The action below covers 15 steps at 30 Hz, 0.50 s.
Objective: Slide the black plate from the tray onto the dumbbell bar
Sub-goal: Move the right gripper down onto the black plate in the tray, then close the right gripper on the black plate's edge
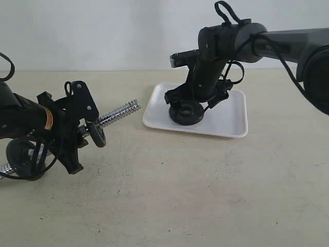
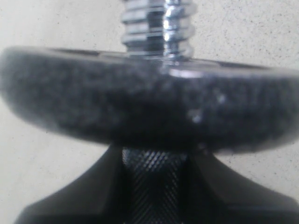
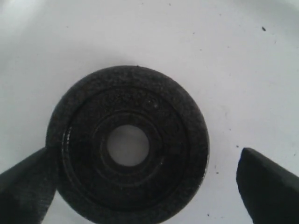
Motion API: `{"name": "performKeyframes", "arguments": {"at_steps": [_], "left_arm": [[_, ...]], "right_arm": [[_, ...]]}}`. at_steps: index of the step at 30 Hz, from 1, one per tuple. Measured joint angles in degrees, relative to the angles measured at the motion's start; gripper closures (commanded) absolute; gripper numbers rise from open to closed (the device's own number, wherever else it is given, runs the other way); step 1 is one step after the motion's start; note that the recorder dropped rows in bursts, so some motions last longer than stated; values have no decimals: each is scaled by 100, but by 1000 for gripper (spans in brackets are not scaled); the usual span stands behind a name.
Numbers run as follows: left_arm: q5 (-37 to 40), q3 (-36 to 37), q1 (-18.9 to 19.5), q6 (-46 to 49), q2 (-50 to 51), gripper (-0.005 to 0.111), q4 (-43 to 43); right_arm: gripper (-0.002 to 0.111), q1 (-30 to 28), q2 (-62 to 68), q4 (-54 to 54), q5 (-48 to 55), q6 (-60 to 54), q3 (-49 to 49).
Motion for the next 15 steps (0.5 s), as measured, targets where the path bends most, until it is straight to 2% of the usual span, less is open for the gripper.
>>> {"name": "performKeyframes", "arguments": {"at_steps": [15], "left_arm": [[0, 0, 0, 0, 0, 102, -7]], "right_arm": [[15, 0, 99, 860, -155, -358, 0]]}}
